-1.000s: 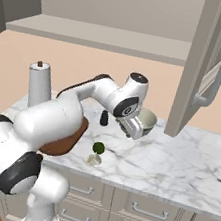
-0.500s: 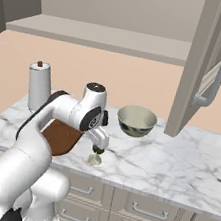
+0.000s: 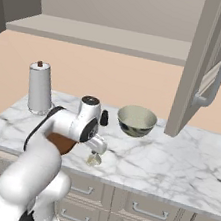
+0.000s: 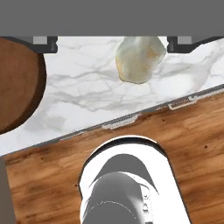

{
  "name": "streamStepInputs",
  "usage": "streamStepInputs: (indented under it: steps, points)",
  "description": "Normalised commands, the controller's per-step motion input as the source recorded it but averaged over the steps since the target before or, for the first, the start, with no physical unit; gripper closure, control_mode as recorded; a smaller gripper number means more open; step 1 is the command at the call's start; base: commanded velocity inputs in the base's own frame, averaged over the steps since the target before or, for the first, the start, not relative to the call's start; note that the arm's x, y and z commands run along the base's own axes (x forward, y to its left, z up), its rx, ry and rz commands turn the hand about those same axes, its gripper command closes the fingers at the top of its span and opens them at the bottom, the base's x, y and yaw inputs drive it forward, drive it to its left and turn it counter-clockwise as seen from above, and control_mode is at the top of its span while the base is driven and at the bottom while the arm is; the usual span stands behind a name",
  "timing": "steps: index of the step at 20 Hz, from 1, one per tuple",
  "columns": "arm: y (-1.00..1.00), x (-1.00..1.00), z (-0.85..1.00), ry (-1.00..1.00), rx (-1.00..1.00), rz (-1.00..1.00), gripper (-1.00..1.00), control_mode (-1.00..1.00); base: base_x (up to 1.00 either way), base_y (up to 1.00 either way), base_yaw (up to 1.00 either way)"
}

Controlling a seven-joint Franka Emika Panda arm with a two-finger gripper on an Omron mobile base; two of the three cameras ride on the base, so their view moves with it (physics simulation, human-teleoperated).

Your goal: Open the cabinet. Place the bowl and condiment on the counter. Then place the lime and garlic on the cutting board.

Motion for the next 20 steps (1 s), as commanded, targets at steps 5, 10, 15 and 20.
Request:
streamStepInputs:
  steps: [5,10,15,20]
  points:
    - [-0.01,0.49,-0.06,0.06,0.00,0.13,-1.00,-1.00,0.00,0.00,0.00]
    - [-0.04,0.26,-0.28,0.05,0.00,0.11,-1.00,-1.00,0.00,0.00,0.00]
    - [-0.18,0.20,-0.33,0.05,0.00,0.06,-1.00,-1.00,0.00,0.00,0.00]
    - [-0.10,0.27,-0.26,0.02,0.00,0.01,-1.00,-1.00,0.00,0.00,0.00]
